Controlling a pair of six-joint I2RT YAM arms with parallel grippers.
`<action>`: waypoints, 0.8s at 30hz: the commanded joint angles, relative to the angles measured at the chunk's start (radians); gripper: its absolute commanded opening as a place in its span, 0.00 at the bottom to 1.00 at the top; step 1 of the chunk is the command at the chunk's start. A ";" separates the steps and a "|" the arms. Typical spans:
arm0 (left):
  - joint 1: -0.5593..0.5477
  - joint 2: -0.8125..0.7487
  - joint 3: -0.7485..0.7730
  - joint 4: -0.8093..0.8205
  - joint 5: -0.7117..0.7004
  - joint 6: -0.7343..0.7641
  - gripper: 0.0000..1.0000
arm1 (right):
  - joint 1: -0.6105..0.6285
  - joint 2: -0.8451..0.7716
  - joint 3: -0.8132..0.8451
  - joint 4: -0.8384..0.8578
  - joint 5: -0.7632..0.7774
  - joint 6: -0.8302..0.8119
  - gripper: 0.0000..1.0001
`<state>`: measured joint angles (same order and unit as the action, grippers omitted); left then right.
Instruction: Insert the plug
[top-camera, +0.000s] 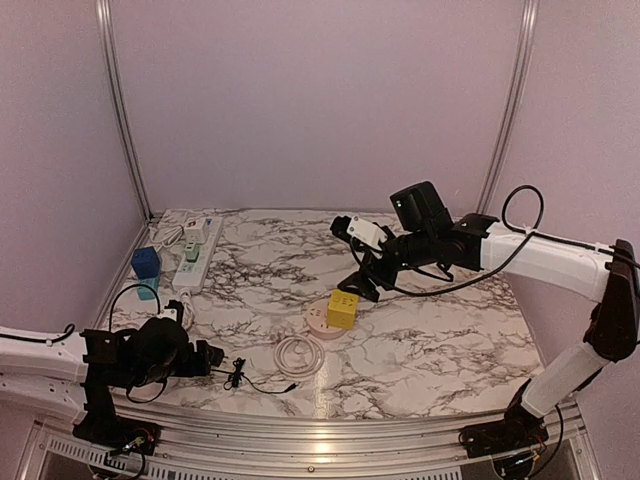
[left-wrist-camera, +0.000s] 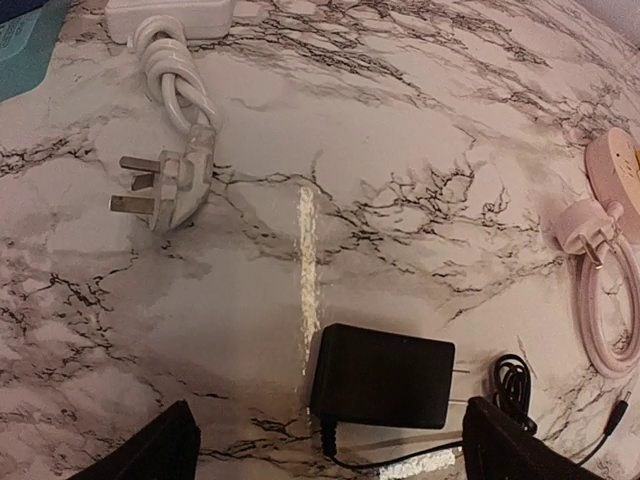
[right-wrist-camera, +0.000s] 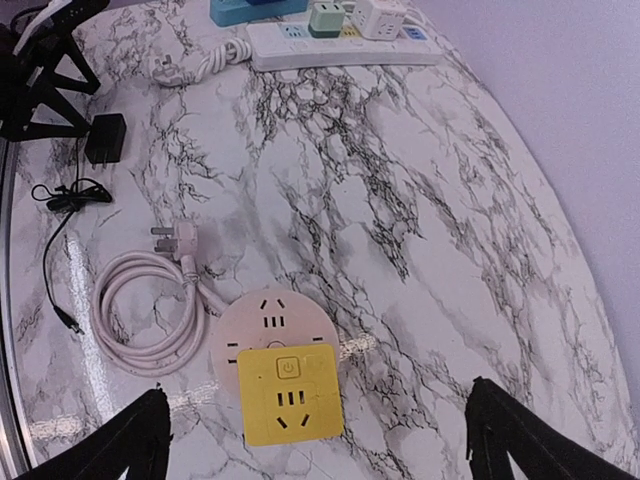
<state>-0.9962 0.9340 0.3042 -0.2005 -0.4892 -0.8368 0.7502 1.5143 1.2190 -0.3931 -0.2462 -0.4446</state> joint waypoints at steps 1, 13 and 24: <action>0.022 0.063 -0.012 0.122 0.086 0.041 0.93 | 0.012 -0.003 -0.011 0.020 -0.007 0.019 0.99; 0.061 0.211 0.036 0.170 0.133 0.110 0.83 | 0.012 -0.017 -0.031 0.028 -0.008 0.020 0.97; 0.063 0.209 0.032 0.219 0.143 0.129 0.55 | 0.012 0.011 -0.009 0.043 -0.044 0.046 0.85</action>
<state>-0.9394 1.1465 0.3168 -0.0162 -0.3519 -0.7292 0.7525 1.5143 1.1904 -0.3733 -0.2573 -0.4232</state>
